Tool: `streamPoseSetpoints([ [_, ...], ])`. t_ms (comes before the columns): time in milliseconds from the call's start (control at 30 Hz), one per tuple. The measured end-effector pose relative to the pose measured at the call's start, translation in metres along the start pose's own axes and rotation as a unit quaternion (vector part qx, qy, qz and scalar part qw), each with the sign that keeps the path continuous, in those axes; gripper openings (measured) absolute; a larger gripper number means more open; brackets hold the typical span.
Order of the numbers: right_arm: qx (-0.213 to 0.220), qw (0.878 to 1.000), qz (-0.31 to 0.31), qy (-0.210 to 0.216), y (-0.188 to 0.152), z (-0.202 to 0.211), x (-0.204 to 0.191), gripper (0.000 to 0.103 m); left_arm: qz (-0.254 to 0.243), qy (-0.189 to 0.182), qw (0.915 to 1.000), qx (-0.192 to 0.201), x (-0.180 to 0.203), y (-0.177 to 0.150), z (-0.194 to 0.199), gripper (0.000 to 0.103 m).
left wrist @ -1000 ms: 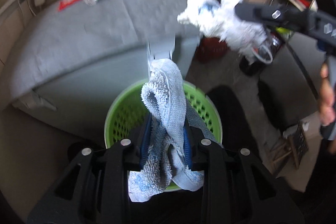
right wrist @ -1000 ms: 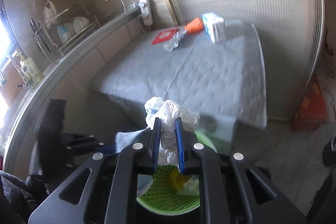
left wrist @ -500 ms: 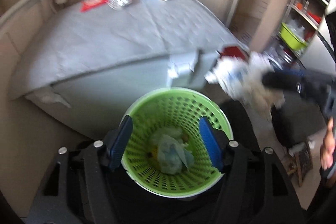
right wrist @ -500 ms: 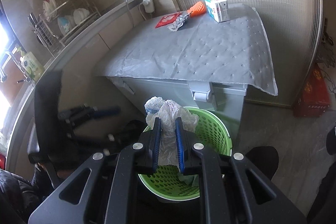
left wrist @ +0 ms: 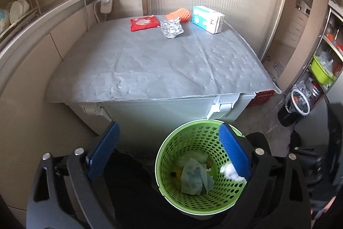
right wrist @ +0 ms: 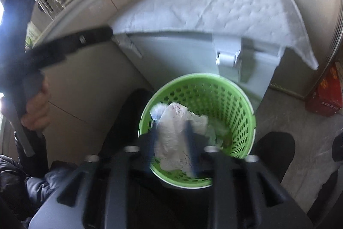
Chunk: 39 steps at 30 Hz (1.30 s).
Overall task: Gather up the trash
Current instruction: 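Carry towel and tissue over the basket and open both grippers, then grasp the foil blister pack with the left gripper while the right gripper grasps the milk carton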
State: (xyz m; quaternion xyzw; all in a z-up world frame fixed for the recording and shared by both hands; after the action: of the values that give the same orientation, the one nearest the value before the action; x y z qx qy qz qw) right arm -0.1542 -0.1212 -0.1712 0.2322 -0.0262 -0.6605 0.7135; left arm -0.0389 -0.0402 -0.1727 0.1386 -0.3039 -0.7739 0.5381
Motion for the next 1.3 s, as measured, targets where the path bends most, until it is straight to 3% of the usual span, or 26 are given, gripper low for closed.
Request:
streamPoseSetpoints([
  [33,-0.002,1.000,0.000,-0.002,-0.001,-0.003,0.000,0.064,0.002,0.000,1.0000,-0.001,0.000,-0.001,-0.002,0.091],
  [133,0.002,1.000,-0.004,-0.012,0.003,-0.006,0.003,0.086,0.013,-0.004,0.9999,-0.006,-0.005,0.002,-0.006,0.094],
  [300,0.027,0.999,-0.024,-0.025,0.024,-0.001,0.015,0.099,0.035,-0.035,0.9988,-0.003,-0.006,0.016,-0.017,0.095],
  [433,0.061,0.996,-0.040,-0.054,0.054,0.011,0.038,0.101,0.078,-0.115,0.9900,0.026,-0.004,0.040,-0.025,0.095],
  [533,0.090,0.991,-0.048,-0.085,0.084,0.022,0.059,0.101,0.118,-0.139,0.9827,0.035,-0.009,0.059,-0.036,0.095],
  [667,0.125,0.983,-0.050,-0.126,0.125,0.031,0.087,0.101,0.118,-0.119,0.9841,0.059,-0.017,0.098,-0.054,0.095],
  [867,0.173,0.969,-0.034,-0.170,0.195,0.037,0.125,0.101,0.081,-0.101,0.9874,0.091,-0.017,0.165,-0.093,0.095],
  [1067,0.206,0.963,-0.022,-0.173,0.253,0.029,0.144,0.101,0.049,-0.104,0.9885,0.098,-0.013,0.215,-0.138,0.095],
  [1300,0.210,0.965,-0.011,-0.156,0.301,-0.003,0.156,0.101,0.041,-0.080,0.9938,0.065,-0.023,0.231,-0.185,0.095],
])
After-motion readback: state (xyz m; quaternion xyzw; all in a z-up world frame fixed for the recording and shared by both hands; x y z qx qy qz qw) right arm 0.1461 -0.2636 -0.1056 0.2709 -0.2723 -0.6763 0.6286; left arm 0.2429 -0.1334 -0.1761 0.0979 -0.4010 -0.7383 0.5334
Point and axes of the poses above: each gripper's, at about its wrist camera, not at the fingertips, and z roughly against the way its jaws point, x to its right, y to its top, the point moved 9 cm from there along -z, roughly the way its jaws point, and after that the axes turned 8 degrees about -y, right-handed, at the moved point
